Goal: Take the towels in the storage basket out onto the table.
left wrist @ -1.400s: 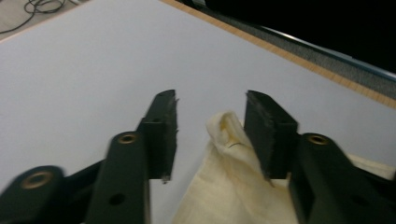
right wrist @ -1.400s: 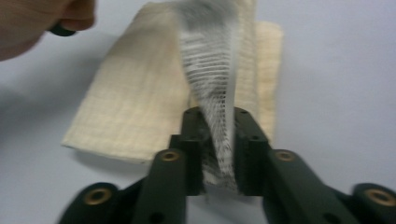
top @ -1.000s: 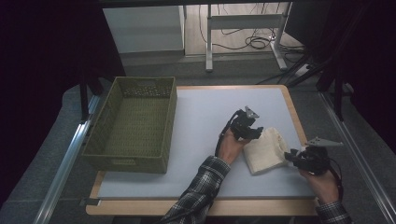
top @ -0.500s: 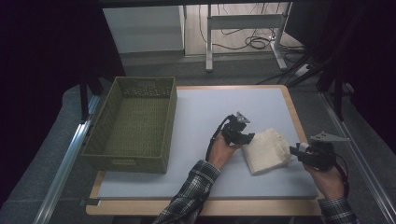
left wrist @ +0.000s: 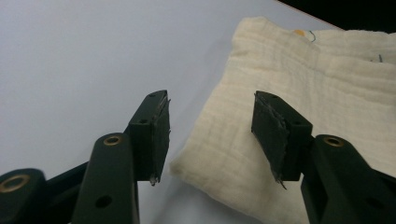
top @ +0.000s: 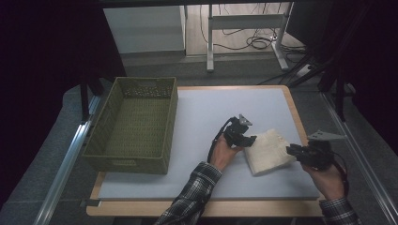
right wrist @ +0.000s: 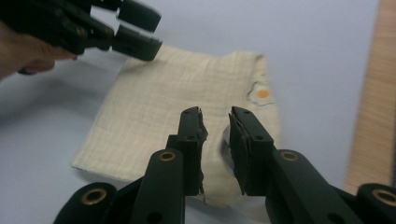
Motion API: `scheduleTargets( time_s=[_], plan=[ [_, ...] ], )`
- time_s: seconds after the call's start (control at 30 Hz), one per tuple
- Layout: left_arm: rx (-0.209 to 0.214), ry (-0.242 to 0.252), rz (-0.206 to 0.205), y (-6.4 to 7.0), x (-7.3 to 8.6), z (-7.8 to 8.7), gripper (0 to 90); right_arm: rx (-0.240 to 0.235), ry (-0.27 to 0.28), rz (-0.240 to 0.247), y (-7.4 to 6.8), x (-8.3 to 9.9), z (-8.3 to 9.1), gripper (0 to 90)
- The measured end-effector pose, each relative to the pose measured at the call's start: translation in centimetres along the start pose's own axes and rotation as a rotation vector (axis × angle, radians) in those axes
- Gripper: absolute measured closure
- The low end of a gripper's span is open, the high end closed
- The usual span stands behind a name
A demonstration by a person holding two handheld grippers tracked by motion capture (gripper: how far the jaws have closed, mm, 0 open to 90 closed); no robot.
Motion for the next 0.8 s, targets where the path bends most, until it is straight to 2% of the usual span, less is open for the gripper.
scheduleTargets(
  time_s=[0.13, 0.27, 0.3, 0.37, 0.4, 0.47, 0.63, 0.73, 0.8],
  plan=[
    [-0.006, -0.001, -0.002, -0.2, 0.1, 0.3, 45.0, 0.038, -0.062, 0.005, 0.6, 1.7, -1.9, 63.3],
    [-0.012, 0.003, 0.007, -0.5, 0.3, 0.4, 44.4, 0.069, -0.107, -0.023, 1.8, 3.3, -2.6, 59.9],
    [-0.013, 0.003, 0.010, -0.5, 0.3, 0.5, 44.3, 0.062, -0.108, -0.044, 2.1, 3.7, -2.6, 60.9],
    [-0.013, 0.002, 0.007, -0.5, 0.4, 0.5, 44.3, 0.043, -0.100, -0.066, 2.2, 4.1, -2.6, 72.4],
    [-0.012, 0.001, 0.007, -0.5, 0.4, 0.5, 44.3, 0.033, -0.095, -0.060, 1.9, 4.1, -2.6, 80.8],
    [-0.013, 0.001, 0.005, -0.5, 0.5, 0.5, 44.3, 0.032, -0.097, -0.038, 1.5, 3.9, -2.5, 86.8],
    [-0.017, 0.015, 0.006, -0.5, 0.2, 0.7, 44.3, 0.038, -0.055, -0.014, 1.1, 2.5, -1.5, 87.7],
    [-0.016, 0.021, 0.009, -0.5, 0.0, 0.7, 43.3, 0.046, -0.033, -0.017, 1.5, 1.7, -0.6, 87.7],
    [-0.014, 0.022, 0.007, -0.3, 0.0, 0.7, 43.1, 0.054, -0.037, -0.023, 1.9, 1.6, -0.3, 87.6]
  ],
)
Point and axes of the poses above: each handheld gripper's, and its own axes: z roughly backward along the jaws, x roughly out of its underside, y roughly to its right, the point moved 2 cm from there along -z, roughly forward along the jaws, and after that the axes turned 10 degrees about y, right-handed, at the moved point
